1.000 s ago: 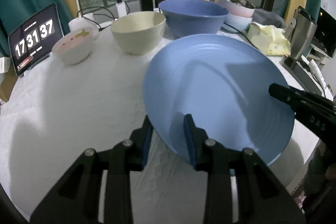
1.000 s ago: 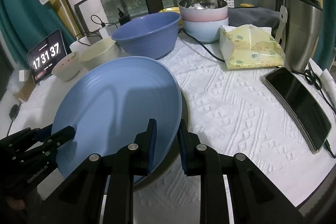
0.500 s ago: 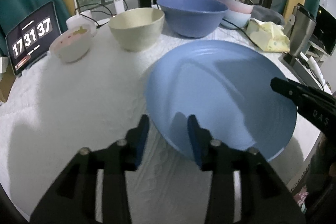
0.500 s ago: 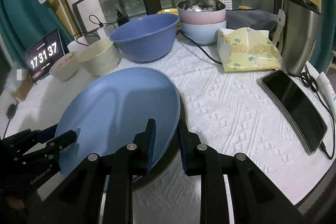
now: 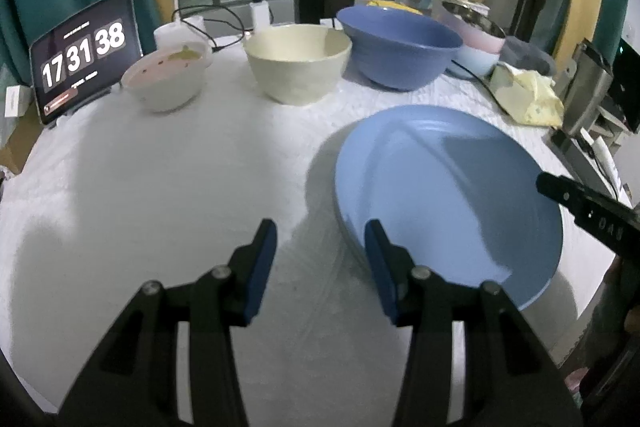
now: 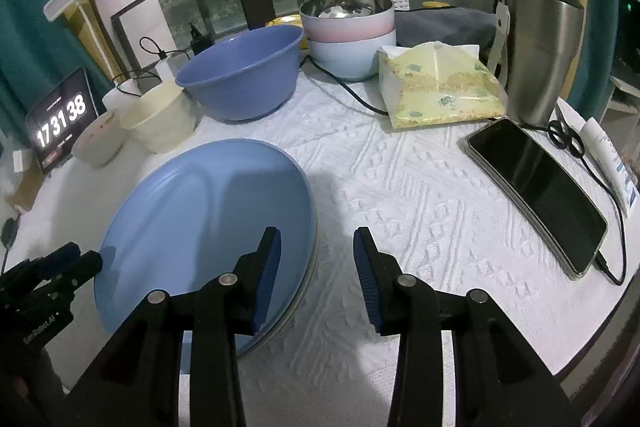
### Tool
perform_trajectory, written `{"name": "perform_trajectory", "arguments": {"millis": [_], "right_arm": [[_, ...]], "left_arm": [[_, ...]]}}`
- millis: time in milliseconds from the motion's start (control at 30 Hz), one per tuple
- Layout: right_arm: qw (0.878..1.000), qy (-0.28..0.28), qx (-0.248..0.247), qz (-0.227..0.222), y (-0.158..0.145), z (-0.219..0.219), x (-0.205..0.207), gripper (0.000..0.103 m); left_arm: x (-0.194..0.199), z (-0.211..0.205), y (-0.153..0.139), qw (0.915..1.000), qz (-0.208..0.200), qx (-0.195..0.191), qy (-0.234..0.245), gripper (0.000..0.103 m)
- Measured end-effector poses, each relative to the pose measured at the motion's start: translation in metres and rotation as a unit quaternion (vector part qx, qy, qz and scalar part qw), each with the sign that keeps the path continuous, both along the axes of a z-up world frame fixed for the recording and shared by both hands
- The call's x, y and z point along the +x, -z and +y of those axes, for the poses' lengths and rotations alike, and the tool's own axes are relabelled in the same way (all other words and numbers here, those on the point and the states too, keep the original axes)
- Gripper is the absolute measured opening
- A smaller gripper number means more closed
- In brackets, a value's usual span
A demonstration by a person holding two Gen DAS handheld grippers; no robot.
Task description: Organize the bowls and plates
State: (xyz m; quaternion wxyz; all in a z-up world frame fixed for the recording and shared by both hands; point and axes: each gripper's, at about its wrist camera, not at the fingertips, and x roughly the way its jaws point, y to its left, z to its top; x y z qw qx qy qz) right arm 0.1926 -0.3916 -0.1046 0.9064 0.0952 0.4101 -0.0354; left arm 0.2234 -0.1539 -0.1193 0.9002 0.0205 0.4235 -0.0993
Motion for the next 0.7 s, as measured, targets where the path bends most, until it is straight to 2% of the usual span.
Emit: {"name": "perform_trajectory", "arguments": {"millis": [233,467,700], "right_arm": [[1.0,-0.002,0.018,0.008,0.006,-0.004,0.009,0.04],[0.998,-0.01,0.063,0.025,0.021,-0.008,0.016,0.04],[0.996,-0.023,0.087,0.023,0.029,0.0,0.02,0.04]], "left_arm": [[0.011,-0.006,0.009,0.9997,0.019,-0.014,0.003,0.048],[0.022,-0.01,0.022,0.9988,0.045,-0.02,0.004,0.048],[0.029,-0.012,0.028,0.9978,0.047,-0.045,0.016,0.048]]}}
